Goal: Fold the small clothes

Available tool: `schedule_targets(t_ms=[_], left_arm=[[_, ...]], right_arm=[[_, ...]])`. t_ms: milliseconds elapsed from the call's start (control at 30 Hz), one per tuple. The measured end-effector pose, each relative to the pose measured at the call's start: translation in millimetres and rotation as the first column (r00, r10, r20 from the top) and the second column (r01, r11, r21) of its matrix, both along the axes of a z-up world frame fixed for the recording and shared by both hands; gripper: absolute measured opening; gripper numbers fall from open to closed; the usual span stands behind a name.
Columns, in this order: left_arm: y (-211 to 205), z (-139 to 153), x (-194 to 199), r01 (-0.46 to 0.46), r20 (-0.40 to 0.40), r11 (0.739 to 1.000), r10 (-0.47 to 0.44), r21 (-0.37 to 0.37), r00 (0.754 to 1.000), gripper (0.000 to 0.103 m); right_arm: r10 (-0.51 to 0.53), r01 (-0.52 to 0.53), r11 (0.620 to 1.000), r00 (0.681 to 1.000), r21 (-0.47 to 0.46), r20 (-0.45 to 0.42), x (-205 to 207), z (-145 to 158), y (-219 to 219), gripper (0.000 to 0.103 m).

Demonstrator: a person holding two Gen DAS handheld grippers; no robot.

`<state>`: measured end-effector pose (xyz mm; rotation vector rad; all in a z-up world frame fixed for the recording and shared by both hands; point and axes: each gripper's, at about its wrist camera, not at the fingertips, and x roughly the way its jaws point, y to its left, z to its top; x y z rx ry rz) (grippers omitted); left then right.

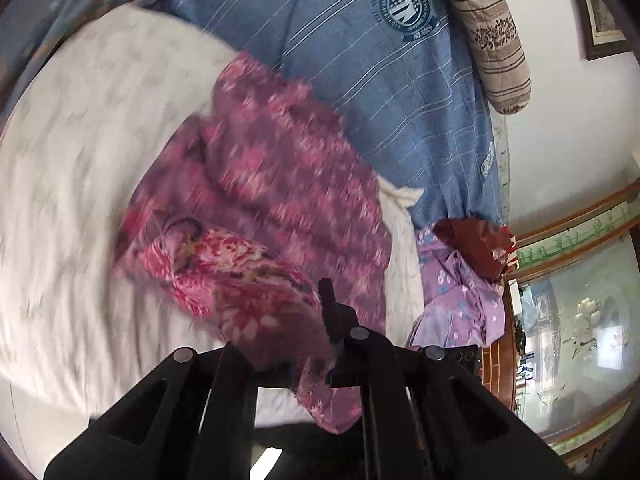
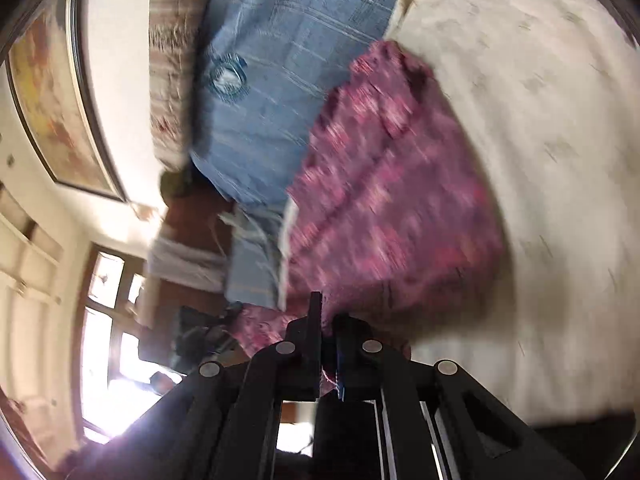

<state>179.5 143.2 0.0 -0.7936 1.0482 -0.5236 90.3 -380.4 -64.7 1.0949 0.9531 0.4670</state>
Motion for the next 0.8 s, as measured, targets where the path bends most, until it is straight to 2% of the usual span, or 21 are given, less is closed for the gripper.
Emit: schedule_targets(t_ms=[67,167,200,233,267,300,333,367,433,467,500,567,633,667,733,800], left_arm=[[-8,15,41,-0.005,0.028,1.0,0.004,0.023,1.0,0.007],[-14,38,108,-0.045,0.064,0.998,0.043,0.032,0.997,0.007],[-16,45,137,-0.072,0.077,0.996,0.068,0.049,0.995,0.007],[-19,51,172,-0.112,0.086,0.989,0.104,0.101,0.991,0.008],[-22,53,196,-0.126,0.09,0.978,0.113,0.163,0.99,0.016],[-23,51,216,-0.141,0.067,0.96,0.128,0.24,0.989,0.024],[-20,45,232,-0.167,0.019,0.933,0.17,0.318,0.985,0.026],[-15,41,237,-0.181,-0.007,0.926,0.195,0.332,0.981,0.027],[0,32,227,-0.19,0.009,0.948,0.194,0.255,0.981,0.035],[8,27,216,-0.186,0.021,0.953,0.187,0.238,0.982,0.046],[16,23,204,-0.194,0.027,0.957,0.193,0.215,0.981,0.053],[27,8,175,-0.188,0.016,0.971,0.188,0.146,0.982,0.057],[30,-7,147,-0.162,-0.005,0.985,0.163,0.051,0.987,0.06],[29,-17,128,-0.148,-0.02,0.989,0.148,0.021,0.989,0.065],[23,-34,100,-0.146,-0.032,0.989,0.146,-0.022,0.989,0.07],[19,-57,78,-0.146,-0.075,0.985,0.139,-0.09,0.987,0.072]], right_arm=[[-0.03,0.03,0.999,0.999,0.033,0.023,32,4,-5,0.004],[-0.099,0.095,0.994,0.992,0.059,0.074,106,21,-22,0.004],[-0.139,0.132,0.988,0.986,0.077,0.092,136,28,-31,0.006],[-0.169,0.16,0.984,0.979,0.083,0.115,162,35,-41,0.01],[-0.196,0.195,0.981,0.972,0.019,0.128,194,42,-51,0.013],[-0.228,0.237,0.967,0.968,-0.088,0.105,220,45,-59,0.025],[-0.242,0.252,0.954,0.967,-0.162,0.079,233,46,-64,0.026],[-0.243,0.25,0.948,0.968,-0.2,0.057,242,45,-67,0.026],[-0.215,0.224,0.951,0.975,-0.215,0.065,235,43,-63,0.027],[-0.193,0.206,0.945,0.978,-0.254,0.076,226,44,-59,0.028],[-0.163,0.181,0.936,0.983,-0.302,0.083,211,42,-52,0.034],[-0.123,0.139,0.937,0.99,-0.322,0.068,185,34,-41,0.042],[-0.074,0.08,0.953,0.997,-0.293,0.033,159,19,-28,0.042],[-0.058,0.061,0.959,0.998,-0.276,0.021,147,11,-19,0.043],[-0.047,0.044,0.965,0.999,-0.259,-0.008,129,-4,-6,0.05],[-0.047,0.035,0.965,0.998,-0.259,-0.041,125,-17,0,0.05]])
